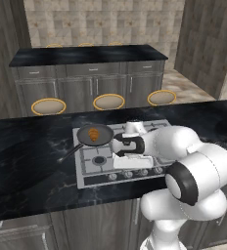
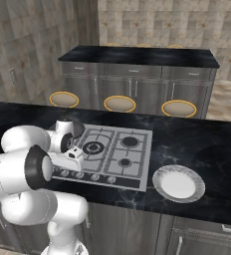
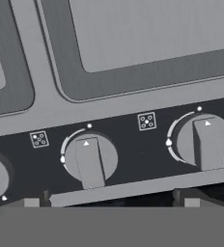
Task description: Pick the croissant and place it on the pan. Then turn on the stove to warm the croissant.
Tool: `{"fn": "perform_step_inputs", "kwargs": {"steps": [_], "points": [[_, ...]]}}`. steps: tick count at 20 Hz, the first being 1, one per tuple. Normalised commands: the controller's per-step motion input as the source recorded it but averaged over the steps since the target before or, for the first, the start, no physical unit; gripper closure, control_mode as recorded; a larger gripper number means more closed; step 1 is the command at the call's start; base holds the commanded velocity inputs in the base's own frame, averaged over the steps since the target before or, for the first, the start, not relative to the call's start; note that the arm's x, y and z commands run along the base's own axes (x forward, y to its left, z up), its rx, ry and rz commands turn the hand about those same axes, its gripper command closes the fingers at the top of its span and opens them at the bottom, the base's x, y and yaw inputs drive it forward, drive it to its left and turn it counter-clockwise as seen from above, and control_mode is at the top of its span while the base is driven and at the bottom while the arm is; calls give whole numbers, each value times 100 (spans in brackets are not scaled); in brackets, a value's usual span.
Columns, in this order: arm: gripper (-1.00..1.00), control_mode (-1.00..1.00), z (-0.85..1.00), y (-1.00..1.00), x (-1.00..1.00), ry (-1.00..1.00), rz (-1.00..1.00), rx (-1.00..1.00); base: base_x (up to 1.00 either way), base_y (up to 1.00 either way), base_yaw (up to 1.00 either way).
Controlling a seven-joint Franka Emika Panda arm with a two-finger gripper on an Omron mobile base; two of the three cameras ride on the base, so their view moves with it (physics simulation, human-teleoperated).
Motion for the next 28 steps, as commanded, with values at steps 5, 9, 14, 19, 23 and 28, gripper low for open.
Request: {"fn": "perform_step_inputs", "kwargs": {"steps": [5, 9, 14, 19, 23, 28], "points": [[-100, -100, -6, 0, 7, 0, -2, -1, 0, 0, 0], [-100, -100, -3, 0, 6, 0, -1, -2, 0, 0, 0], [-100, -100, -2, 1, 3, 0, 0, -2, 0, 0, 0], [-100, -100, -3, 2, 0, 0, -1, -2, 0, 0, 0], [-100, -100, -2, 1, 0, 0, 0, -1, 0, 0, 0], [-100, -100, -4, 6, 4, 0, 0, 0, 0, 0, 0]]}}
